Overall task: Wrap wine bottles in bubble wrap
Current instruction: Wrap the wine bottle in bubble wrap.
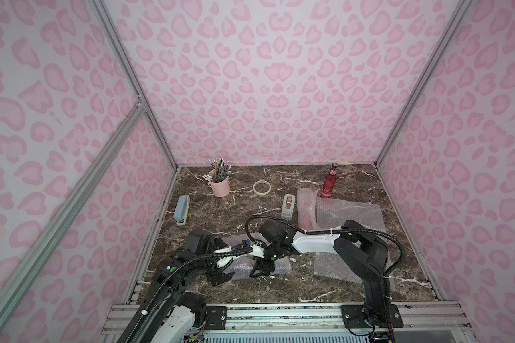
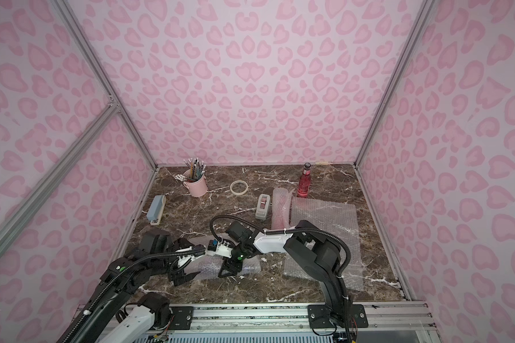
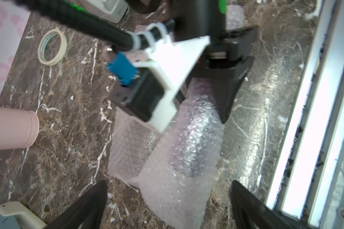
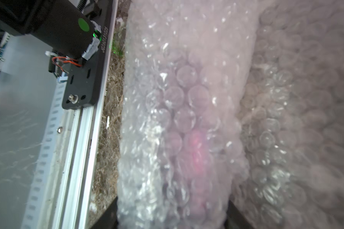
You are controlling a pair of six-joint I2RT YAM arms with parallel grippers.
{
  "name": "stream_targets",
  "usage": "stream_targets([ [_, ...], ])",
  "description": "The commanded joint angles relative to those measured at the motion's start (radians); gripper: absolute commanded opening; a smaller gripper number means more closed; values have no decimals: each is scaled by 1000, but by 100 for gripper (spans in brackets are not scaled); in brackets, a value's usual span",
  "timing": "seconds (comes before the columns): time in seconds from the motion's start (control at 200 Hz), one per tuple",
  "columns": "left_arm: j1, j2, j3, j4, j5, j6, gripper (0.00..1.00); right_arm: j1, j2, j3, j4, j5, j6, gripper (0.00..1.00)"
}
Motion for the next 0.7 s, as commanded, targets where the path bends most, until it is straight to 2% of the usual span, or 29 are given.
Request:
stream_targets([
  [0.0,-4,-39,-53,-22,75,142,99,-12,39,6,-108,-87,102,58],
  [0.175,-86,-132,-179,107,23,233,99,-50,56,13,-90,-144,258,56],
  [0.26,-141,-128,-214,179,21,261,98,-55,55,15,-78,-148,339,55],
  [0.385,-234,-48,-248,319,-98,259,96,-55,45,-33,18,-162,469,54],
  [0.48,-287,43,-228,376,-116,217,94,-56,18,-79,106,-147,562,54],
  [0.575,-334,141,-229,417,-168,215,92,-59,10,-96,150,-162,599,54],
  [0.695,-357,209,-241,550,-251,169,89,-62,17,-120,171,-171,608,54],
])
